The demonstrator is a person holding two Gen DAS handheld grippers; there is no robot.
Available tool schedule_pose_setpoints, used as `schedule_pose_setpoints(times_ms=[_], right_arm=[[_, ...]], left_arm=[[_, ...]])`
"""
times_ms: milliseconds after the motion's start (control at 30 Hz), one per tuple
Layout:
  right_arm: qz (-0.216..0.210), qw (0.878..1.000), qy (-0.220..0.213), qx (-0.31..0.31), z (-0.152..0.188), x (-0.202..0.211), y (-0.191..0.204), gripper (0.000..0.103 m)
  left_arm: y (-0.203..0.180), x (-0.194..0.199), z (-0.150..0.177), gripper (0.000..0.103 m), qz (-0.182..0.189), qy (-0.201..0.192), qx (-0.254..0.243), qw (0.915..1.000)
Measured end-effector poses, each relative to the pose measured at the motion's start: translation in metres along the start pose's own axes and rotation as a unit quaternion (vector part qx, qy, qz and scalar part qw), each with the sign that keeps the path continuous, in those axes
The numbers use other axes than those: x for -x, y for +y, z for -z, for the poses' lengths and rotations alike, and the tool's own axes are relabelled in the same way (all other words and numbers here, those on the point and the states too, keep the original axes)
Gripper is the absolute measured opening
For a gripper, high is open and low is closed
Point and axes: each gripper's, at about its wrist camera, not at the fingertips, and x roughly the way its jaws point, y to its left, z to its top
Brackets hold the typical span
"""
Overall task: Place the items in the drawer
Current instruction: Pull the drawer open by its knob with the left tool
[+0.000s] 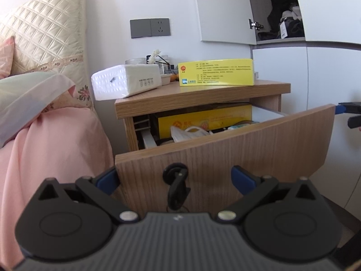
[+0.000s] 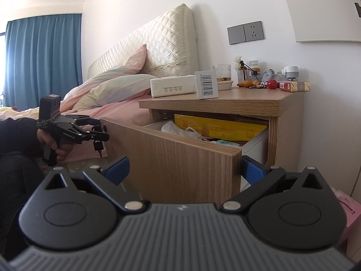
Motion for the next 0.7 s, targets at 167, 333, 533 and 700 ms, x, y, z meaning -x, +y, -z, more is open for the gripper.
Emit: schedule_pose_setpoints(times_ms=[167,333,533,700], right_arm=[[0.019,1.000,-0.014,0.011,0.004,-0.004,0.007,0.103],[0.039,0.998,-0.019,0.035,0.003,-0.017,0.013,0.103],[0.044,0.998,-0.024,0.035,0.002,-0.029,0.011,0.103],[0.030,0.999,-0.023,0.031,0.001,-0.032,0.010,0.103]], left_arm=[[0.001,-0.001,0.000,0.102,0.000,-0.010,0.000,1.0000],[0.001,-0.003,0.000,0.103,0.000,-0.013,-0.005,0.9999],[-0.002,-0.004,0.001,0.103,-0.002,-0.019,-0.017,0.9997],[-0.003,-0.005,0.001,0.102,-0.004,-0.014,-0.027,0.9995]])
